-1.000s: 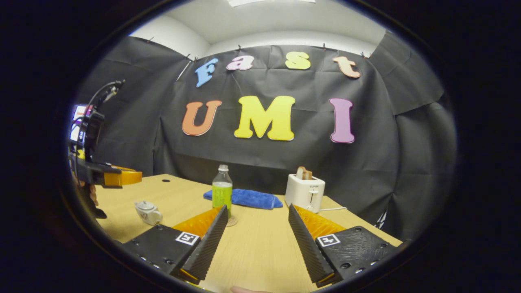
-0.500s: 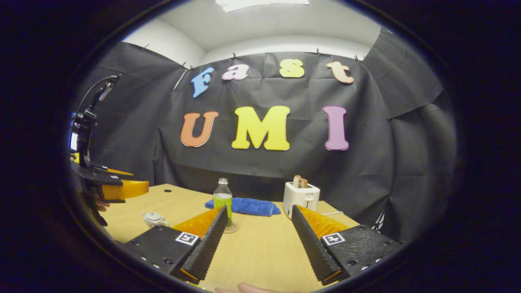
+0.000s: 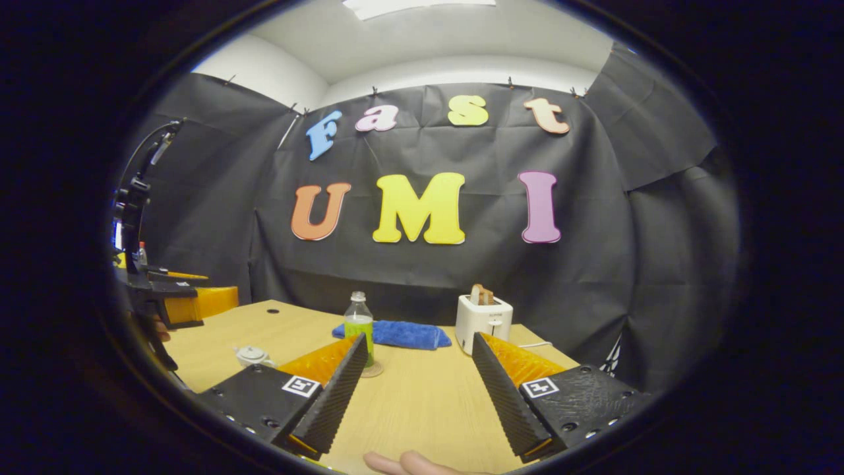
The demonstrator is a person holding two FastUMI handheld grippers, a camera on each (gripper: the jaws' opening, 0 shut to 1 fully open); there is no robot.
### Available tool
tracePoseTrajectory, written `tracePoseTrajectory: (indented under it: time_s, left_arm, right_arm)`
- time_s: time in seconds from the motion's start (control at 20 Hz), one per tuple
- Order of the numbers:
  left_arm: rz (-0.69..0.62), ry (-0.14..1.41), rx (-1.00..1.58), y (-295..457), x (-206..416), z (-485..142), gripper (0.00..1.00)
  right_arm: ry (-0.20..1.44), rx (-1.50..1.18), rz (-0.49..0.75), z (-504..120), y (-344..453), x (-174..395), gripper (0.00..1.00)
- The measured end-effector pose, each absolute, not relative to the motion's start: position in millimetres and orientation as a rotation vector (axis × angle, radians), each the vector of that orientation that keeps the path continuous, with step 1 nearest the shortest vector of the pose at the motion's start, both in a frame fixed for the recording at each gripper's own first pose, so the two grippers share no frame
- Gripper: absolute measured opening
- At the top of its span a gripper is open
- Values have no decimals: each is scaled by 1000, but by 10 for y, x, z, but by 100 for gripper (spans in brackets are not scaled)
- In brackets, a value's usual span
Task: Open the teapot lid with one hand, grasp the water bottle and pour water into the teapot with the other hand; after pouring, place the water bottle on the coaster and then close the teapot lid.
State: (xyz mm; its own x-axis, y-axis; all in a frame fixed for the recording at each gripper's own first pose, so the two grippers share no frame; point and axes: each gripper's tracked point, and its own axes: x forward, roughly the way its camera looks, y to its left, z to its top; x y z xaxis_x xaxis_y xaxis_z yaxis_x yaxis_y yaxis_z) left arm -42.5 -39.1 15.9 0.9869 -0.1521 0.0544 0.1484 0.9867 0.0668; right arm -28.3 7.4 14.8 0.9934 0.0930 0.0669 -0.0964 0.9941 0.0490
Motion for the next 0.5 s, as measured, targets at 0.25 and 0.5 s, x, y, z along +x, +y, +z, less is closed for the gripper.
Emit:
tracePoseTrajectory:
  time_s: [0.25,0.5]
  left_arm:
    - [-141,-61,45,-326,-377,156,97]
    - [-151,-74,21,-281,-396,200,97]
  right_arm:
    - [-32,52,78,53,25,-204,97]
    - [-21,52,52,35,-81,-169,95]
